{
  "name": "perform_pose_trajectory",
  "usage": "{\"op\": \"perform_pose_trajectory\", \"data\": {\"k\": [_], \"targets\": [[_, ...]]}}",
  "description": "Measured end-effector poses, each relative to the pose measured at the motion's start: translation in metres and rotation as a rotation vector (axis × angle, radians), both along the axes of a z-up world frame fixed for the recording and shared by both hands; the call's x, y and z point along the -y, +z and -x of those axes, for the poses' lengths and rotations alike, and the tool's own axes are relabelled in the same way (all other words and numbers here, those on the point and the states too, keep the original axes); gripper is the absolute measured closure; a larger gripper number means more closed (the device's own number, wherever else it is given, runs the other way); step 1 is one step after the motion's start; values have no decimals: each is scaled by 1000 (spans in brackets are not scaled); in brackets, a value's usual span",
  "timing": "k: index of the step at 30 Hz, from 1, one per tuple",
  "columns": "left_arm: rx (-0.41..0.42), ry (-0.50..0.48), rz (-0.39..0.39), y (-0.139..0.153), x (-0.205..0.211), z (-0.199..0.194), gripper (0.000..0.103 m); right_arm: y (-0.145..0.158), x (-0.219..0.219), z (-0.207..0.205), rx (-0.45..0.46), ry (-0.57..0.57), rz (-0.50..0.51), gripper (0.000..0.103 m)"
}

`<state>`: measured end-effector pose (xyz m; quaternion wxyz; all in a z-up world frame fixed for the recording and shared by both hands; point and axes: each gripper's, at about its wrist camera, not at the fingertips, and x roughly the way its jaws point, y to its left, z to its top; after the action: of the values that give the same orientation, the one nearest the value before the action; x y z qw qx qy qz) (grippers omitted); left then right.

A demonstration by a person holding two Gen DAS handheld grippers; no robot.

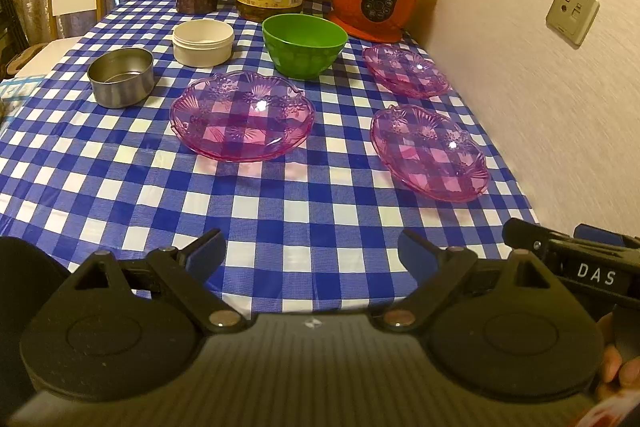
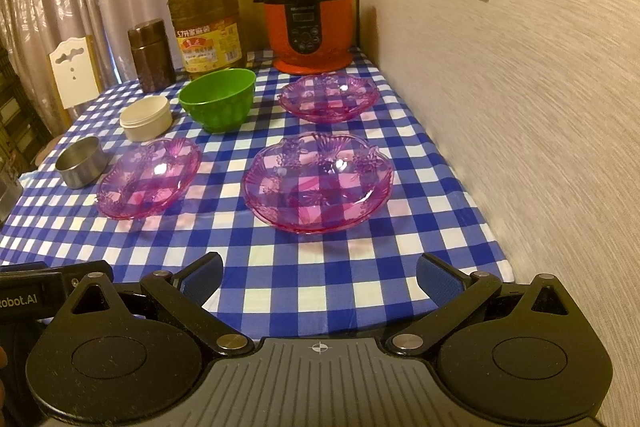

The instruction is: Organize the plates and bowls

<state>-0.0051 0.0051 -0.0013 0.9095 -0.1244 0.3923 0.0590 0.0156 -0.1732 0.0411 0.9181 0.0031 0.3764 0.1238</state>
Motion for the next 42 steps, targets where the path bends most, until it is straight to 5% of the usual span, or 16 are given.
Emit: {"op": "perform_pose_trajectory", "data": {"k": [42], "targets": [[-12,-1,11,-6,1,2,11,-7,4,-1,-16,-13,-7,1]]}}
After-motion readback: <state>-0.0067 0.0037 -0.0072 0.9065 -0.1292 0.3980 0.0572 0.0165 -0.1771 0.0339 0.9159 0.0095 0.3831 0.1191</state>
